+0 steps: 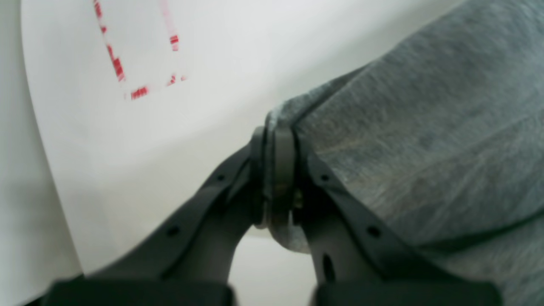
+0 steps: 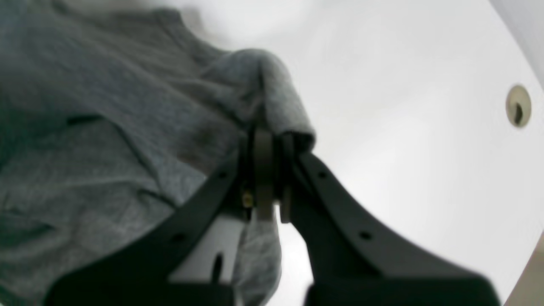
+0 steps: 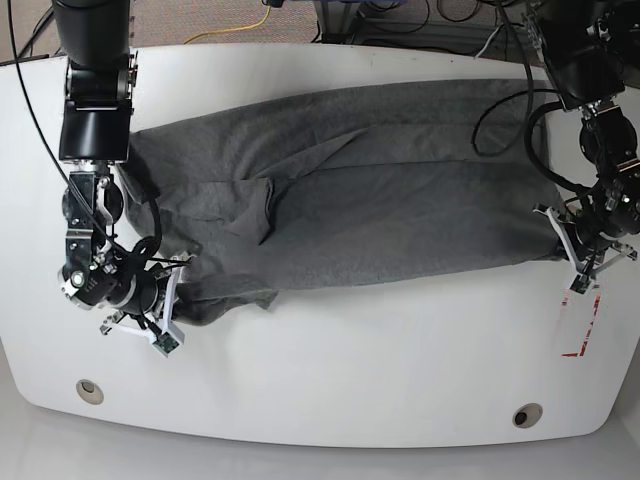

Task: Layout the t-shirt on the table in an organized manner, then fold the t-shirt properly
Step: 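Lift the hem with both grippers and fold it toward the collar, then lower the folded shirt with both grippers onto the table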

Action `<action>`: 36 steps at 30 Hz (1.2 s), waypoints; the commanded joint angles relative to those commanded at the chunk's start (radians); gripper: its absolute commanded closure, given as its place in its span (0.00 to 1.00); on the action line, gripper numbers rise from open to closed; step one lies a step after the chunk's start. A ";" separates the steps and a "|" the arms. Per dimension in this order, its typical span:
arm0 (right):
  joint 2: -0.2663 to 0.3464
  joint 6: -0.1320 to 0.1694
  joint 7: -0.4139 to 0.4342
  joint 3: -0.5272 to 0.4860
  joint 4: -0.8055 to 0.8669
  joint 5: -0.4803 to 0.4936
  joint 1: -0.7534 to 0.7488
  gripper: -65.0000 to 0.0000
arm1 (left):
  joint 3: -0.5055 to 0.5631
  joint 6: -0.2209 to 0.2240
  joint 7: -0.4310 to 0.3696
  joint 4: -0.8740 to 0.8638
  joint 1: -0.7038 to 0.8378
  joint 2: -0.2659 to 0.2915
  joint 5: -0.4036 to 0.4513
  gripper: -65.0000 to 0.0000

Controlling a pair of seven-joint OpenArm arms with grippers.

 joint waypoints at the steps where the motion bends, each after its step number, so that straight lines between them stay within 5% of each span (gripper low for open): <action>1: 0.000 0.000 -0.020 0.018 0.037 0.000 -0.031 1.00 | -0.011 0.000 0.000 0.000 0.017 0.000 0.000 1.00; 13: -0.002 0.000 -0.097 0.121 0.290 0.000 -0.276 1.00 | -0.046 0.000 0.002 0.155 0.224 0.003 0.000 1.00; 26: -0.003 0.000 -0.097 0.121 0.342 0.000 -0.437 0.99 | -0.046 0.000 0.002 0.233 0.404 0.006 0.000 0.99; 30: -0.003 0.000 -0.097 0.121 0.342 0.000 -0.466 0.80 | -0.046 0.000 0.002 0.233 0.434 0.006 0.000 0.99; 32: -0.003 0.000 -0.097 0.121 0.342 0.000 -0.482 0.63 | -0.044 0.000 0.014 0.233 0.456 0.005 0.000 0.98; 34: -0.003 0.000 -0.097 0.121 0.342 0.000 -0.489 0.52 | -0.044 0.000 0.037 0.233 0.459 0.003 0.000 0.93; 36: -0.003 0.000 -0.097 0.124 0.342 0.000 -0.499 0.39 | -0.044 0.000 0.097 0.233 0.456 0.002 0.000 0.74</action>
